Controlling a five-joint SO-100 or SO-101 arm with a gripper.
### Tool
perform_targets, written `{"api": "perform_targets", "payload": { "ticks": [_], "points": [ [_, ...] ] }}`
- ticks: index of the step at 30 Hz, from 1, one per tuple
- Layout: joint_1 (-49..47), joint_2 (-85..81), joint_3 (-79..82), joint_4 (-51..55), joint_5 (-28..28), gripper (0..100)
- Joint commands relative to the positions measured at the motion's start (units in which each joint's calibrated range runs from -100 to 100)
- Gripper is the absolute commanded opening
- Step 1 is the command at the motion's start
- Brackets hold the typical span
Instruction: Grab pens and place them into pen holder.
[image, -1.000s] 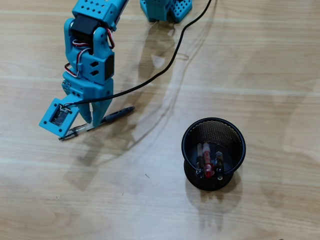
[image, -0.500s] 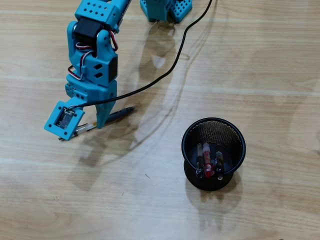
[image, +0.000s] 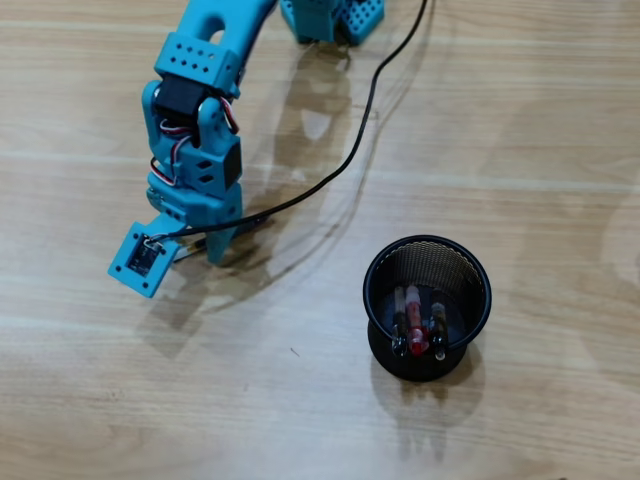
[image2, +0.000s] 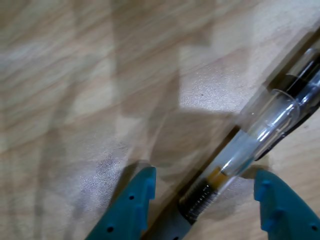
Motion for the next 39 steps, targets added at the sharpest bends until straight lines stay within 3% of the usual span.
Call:
{"api": "perform_targets", "payload": {
  "ticks": [1, 12, 25, 39],
  "points": [
    [-0.8, 1.0, 0.8, -0.5, -1.1, 22],
    [-0.9, 2.5, 0.6, -0.5, -2.7, 2],
    [-1.3, -1.5, -1.3, 0.3, -1.6, 2],
    [-8.0, -35.6, 4.7, 7.9, -0.5, 2]
  ]
}}
